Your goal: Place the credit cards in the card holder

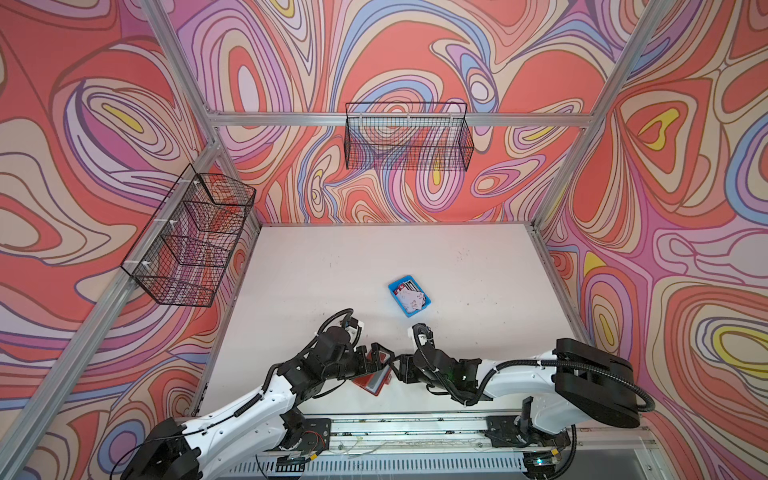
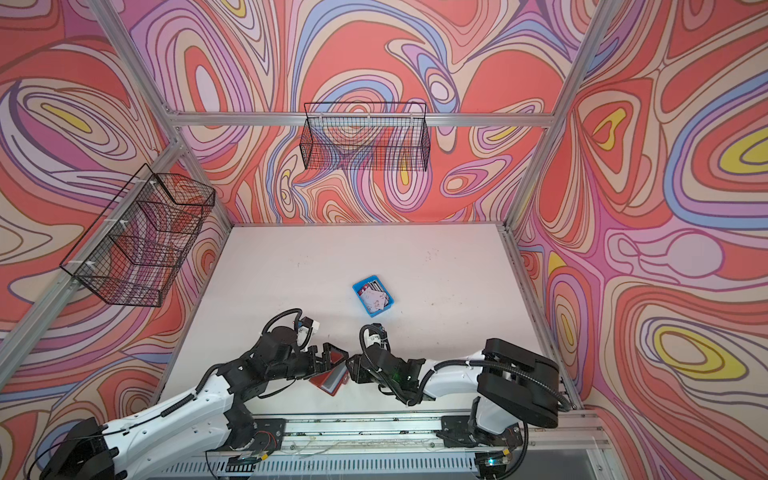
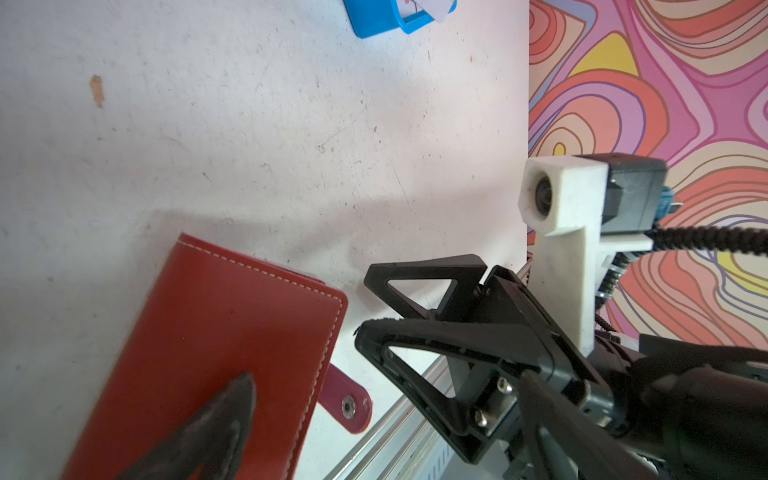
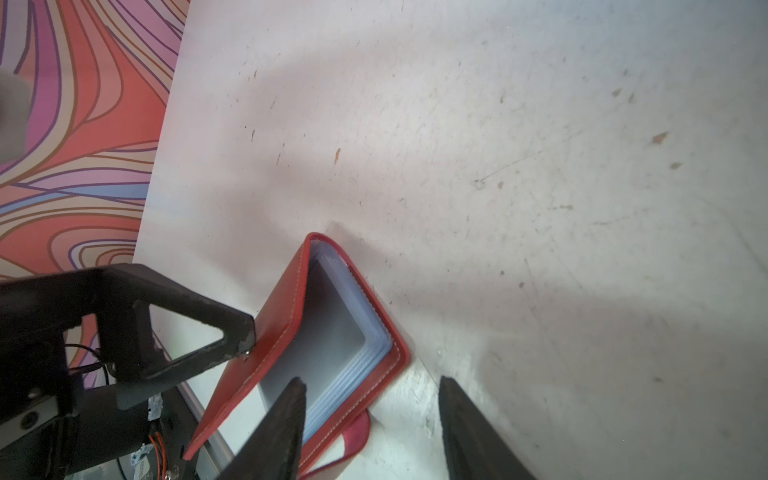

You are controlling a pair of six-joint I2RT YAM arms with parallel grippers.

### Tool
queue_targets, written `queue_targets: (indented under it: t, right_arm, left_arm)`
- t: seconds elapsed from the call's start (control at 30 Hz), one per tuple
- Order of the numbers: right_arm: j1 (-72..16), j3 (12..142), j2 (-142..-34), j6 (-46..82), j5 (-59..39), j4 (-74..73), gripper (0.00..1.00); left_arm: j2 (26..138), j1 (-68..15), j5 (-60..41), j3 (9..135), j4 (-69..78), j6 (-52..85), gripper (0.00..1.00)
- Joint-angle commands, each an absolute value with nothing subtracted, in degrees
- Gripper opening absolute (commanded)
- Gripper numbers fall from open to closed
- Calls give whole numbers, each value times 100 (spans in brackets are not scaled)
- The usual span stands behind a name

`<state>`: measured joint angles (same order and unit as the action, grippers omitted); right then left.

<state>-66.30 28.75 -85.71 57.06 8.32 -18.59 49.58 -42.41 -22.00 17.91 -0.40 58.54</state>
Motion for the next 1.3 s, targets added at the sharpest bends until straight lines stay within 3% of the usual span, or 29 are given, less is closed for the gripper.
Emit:
queue_targets:
  t: [0.0, 0.53, 0.8, 1.03, 1.27]
  right_arm:
    - [-6609, 2761, -8444, 5751, 751, -1899, 55]
    - [-6610, 3114, -9474, 5853, 228, -2635, 60]
    - [-6609, 3138, -9659, 5862, 316, -2518, 54]
    - [-6620, 3111, -9727, 5857, 321, -2459, 41]
    - [-6671, 3321, -9960, 5770, 367, -2247, 42]
  left_arm:
    - [4931, -4297, -1926, 1628, -190, 5885, 100]
    - [4878, -4538, -2013, 1248, 377, 6036, 100]
    - [4844, -4562, -2030, 1280, 389, 6027, 100]
    - [4542, -4561, -1778, 1607, -192, 5903, 100]
    - [4281, -4562, -1496, 1813, -411, 5902, 100]
